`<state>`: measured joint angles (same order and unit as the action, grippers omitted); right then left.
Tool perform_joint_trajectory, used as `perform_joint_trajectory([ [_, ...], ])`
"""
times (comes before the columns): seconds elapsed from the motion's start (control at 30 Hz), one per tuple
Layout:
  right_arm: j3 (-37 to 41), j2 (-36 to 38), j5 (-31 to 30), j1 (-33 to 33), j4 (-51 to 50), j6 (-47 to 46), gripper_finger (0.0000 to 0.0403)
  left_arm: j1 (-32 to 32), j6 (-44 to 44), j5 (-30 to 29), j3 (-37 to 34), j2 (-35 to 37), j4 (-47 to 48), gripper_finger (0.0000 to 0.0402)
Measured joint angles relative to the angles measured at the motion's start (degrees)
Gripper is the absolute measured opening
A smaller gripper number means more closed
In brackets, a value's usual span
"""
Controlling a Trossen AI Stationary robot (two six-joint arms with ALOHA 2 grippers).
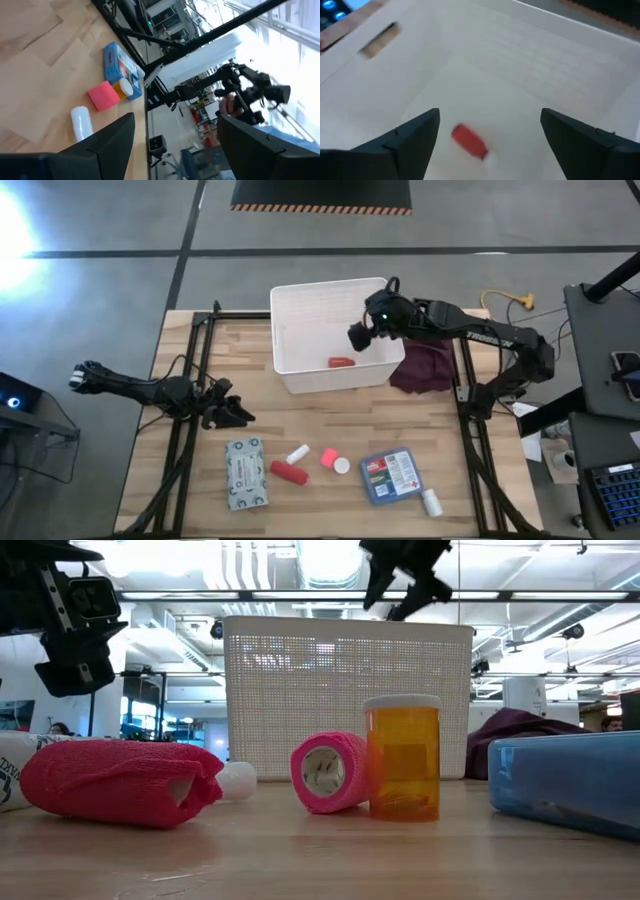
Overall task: Pick & place medical supplies in basket/bin
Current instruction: Put the white rolled gauze into the white bin
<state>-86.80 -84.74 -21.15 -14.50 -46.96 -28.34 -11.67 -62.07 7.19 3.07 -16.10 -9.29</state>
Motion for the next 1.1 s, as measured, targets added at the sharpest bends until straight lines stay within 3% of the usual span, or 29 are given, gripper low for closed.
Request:
perform_joint_trajectory([
  [0.23, -0.1, 2.3, 0.3, 9.3, -9.9, -5.5, 0.0331, -1.2, -2.6, 0.3, 0.0, 0.0, -5.5, 0.0262],
  [0.43, 0.7, 0.3, 8.0, 19.5, -22.1, -13.5, 0.0329, -1.0, -0.9, -3.2, -0.1, 0.0, -5.3, 0.0262],
  [0.63, 0.8, -5.2, 8.2, 28.2, -18.4, -12.6, 0.0329, -1.6, -4.9, -2.6, -0.1, 0.0, -6.4, 0.0262],
  [0.87, -1.5, -11.8, 8.1, 30.7, -20.7, -13.2, 0.0329, -2.5, -10.0, -3.5, 1.2, -4.2, -5.0, 0.0262],
  [0.93, -1.7, -12.0, 8.2, 31.2, -22.2, -14.8, 0.0329, -2.9, -9.0, -4.8, 4.5, -7.5, -0.9, 0.0262],
  [1.1, -1.5, -10.1, 7.6, 32.0, -28.1, -21.3, 0.0329, -3.9, 1.0, -7.6, 20.4, -21.7, 25.5, 0.0262],
])
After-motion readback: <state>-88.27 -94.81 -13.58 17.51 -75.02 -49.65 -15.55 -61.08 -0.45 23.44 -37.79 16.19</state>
